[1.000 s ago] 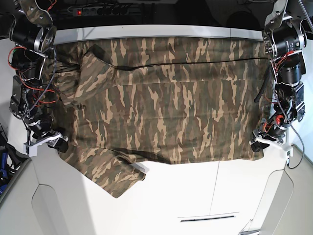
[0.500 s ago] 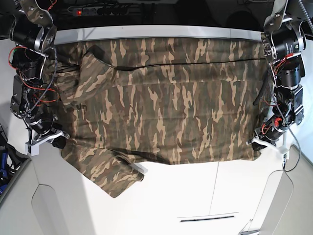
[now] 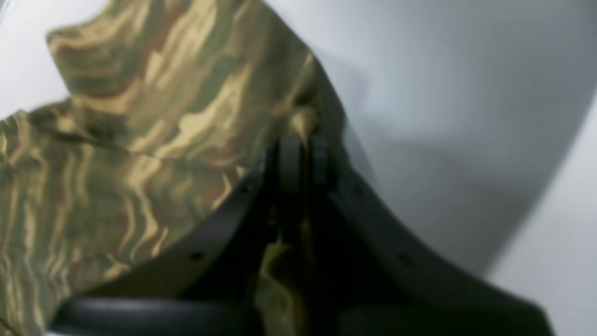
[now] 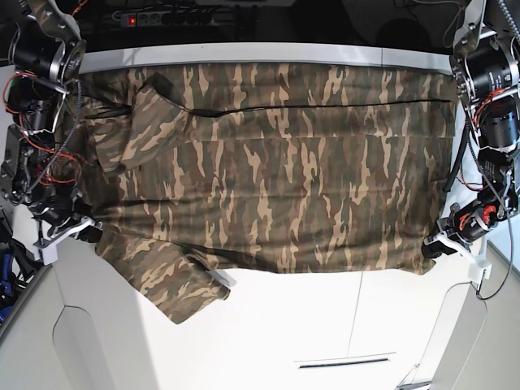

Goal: Fold the T-shirt properly
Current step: 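Lift the grasped edge with both grippers and fold it over the shirt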

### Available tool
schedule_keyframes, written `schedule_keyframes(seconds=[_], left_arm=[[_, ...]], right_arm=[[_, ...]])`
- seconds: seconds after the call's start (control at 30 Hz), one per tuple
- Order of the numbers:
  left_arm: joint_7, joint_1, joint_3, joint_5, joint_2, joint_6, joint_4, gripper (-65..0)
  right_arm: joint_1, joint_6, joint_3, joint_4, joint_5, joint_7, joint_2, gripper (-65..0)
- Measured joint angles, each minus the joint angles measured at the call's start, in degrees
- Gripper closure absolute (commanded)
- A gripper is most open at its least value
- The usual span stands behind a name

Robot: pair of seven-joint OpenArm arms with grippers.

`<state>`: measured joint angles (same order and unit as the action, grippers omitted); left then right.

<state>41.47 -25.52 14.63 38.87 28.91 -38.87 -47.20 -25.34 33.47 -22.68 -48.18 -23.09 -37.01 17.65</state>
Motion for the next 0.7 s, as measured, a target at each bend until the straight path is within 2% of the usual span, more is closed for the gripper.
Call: schedule_keyframes(seconds=[0.17,0.4,0.6,0.7], left_arm=[[2.27,3.93,-0.11,4.26,1.68,-0.42,-4.11,0.0],[2.84,11.89,-0.15,4.79,4.83,-0.61,-16.37,0.0],[6.32,18.25,-0.22,5.14,5.42,-0.61,-25.86,0.0],[6.32,20.65,0.13,5.18,6.1,-0.61,-28.52,0.0]], right_arm=[[3.72,0.76,0.07,-5.35,-4.52,-2.64,1.11,0.0],[8.76,0.83,0.09,-15.3,-8.87,-5.33,2.05,0.0],[12.2,0.83,-0.24,-21.88,-11.37,-11.13,3.61,0.0],[13.49,0.87,-0.33,-24.57,-12.31,-12.0,3.48,0.0]])
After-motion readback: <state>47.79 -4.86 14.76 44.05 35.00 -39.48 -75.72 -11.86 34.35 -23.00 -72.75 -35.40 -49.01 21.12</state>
